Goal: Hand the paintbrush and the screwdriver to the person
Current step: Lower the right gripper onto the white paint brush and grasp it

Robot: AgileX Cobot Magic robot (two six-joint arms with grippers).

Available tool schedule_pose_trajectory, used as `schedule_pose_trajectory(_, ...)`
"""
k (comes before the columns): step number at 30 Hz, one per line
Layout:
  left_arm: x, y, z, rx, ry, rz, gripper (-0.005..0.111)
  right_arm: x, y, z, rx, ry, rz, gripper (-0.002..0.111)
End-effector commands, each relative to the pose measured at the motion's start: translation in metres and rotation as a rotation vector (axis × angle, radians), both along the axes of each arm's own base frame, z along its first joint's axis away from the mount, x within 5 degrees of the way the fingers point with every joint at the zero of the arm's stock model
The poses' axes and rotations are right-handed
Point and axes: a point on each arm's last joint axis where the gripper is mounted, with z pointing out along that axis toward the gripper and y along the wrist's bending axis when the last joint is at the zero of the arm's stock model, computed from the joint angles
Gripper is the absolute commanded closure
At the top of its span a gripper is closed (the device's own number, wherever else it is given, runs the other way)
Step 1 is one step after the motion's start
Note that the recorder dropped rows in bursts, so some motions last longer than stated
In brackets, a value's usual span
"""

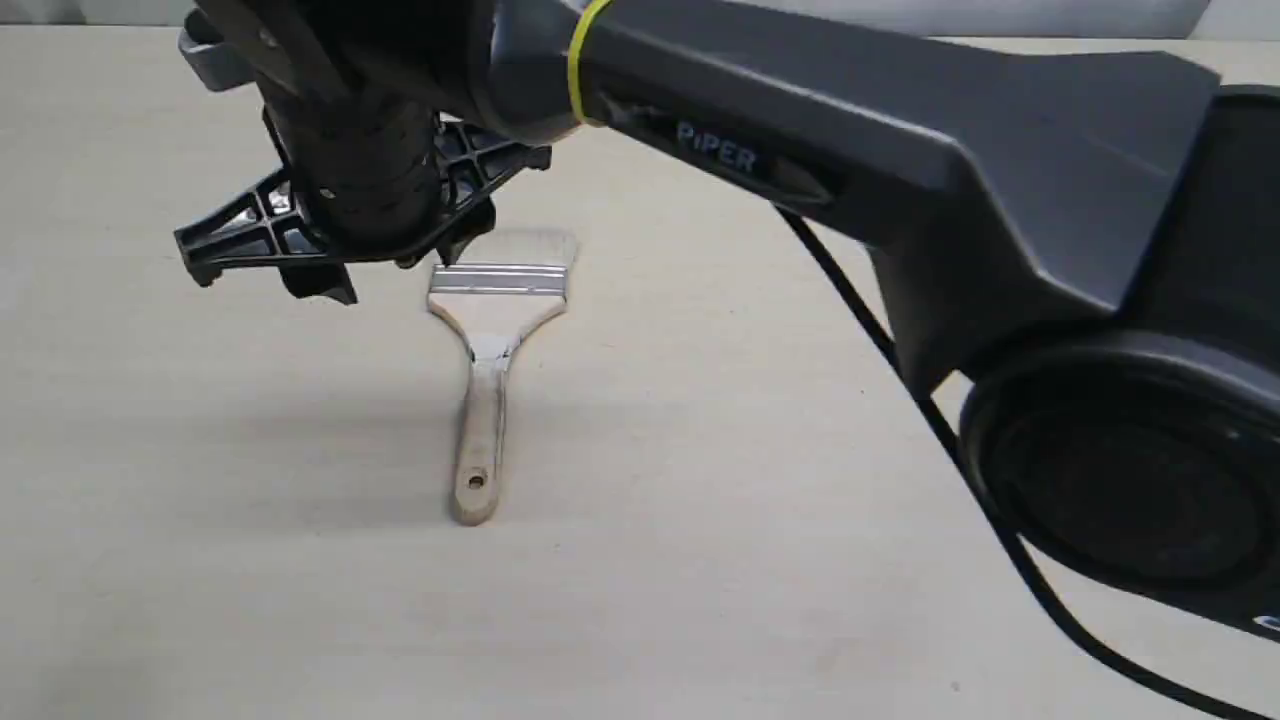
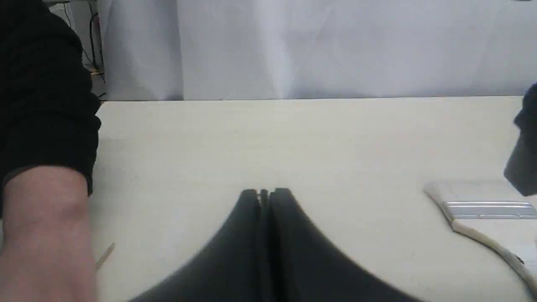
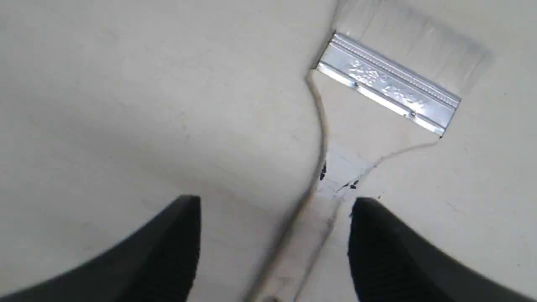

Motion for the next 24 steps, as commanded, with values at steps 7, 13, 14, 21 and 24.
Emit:
schedule_pose_trajectory(7,0.000,-0.001,0.000,-0.003,-0.007,-0.008,0.107,0.016,-0.002,-0.057,-0.134,0.015,-0.065,0.053)
schedule_pose_trajectory(13,0.000,-0.001,0.000,-0.003,-0.007,-0.008,0.107,0.031,-0.014,-0.090,-0.105,0.160,-0.138,0.053)
schedule_pose_trajectory(14,0.000,-0.001,0.000,-0.003,-0.007,-0.008,0.107,0.033,-0.016,-0.093,-0.109,0.166,-0.146,0.053)
schedule_pose_trajectory(21,0.000,-0.001,0.000,-0.003,-0.007,-0.008,0.107,0.038,-0.022,-0.105,-0.133,0.178,-0.159,0.053)
schedule_pose_trajectory(24,0.000,-0.001,0.000,-0.003,-0.007,-0.008,0.107,0.037,-0.022,-0.109,-0.136,0.191,-0.161,0.053)
